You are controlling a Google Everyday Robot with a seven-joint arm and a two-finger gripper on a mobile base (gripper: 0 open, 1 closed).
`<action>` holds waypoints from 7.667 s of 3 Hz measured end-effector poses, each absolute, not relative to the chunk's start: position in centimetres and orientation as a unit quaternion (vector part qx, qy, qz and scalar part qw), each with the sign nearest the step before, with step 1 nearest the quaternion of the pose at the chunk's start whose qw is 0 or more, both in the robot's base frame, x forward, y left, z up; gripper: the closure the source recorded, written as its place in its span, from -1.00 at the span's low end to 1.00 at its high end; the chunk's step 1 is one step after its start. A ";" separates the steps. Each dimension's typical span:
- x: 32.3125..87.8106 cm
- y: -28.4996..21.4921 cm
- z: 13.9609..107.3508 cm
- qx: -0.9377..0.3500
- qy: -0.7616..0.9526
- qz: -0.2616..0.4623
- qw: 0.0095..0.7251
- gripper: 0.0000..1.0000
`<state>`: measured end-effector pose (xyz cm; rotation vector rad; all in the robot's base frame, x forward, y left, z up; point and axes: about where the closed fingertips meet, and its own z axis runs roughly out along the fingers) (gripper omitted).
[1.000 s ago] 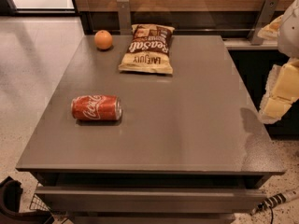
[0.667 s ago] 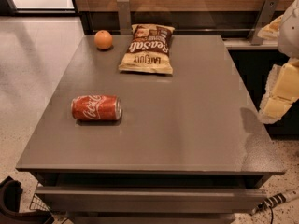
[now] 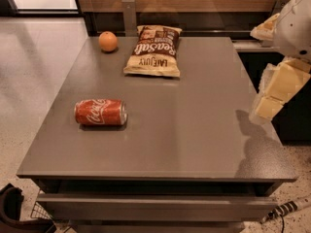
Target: Place coke can upright
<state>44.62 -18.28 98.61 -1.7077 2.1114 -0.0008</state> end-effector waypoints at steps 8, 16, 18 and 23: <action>48.2 10.9 91.8 -0.713 0.687 0.057 0.124 -1.00; 51.2 15.1 83.0 -0.691 0.721 0.049 0.019 -0.04; 51.3 15.5 82.7 -0.692 0.720 0.050 0.024 0.89; 53.8 12.7 87.5 -0.682 0.679 0.179 0.204 1.00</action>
Offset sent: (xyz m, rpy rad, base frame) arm 0.0314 0.1765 -0.0548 0.2209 0.1625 0.1982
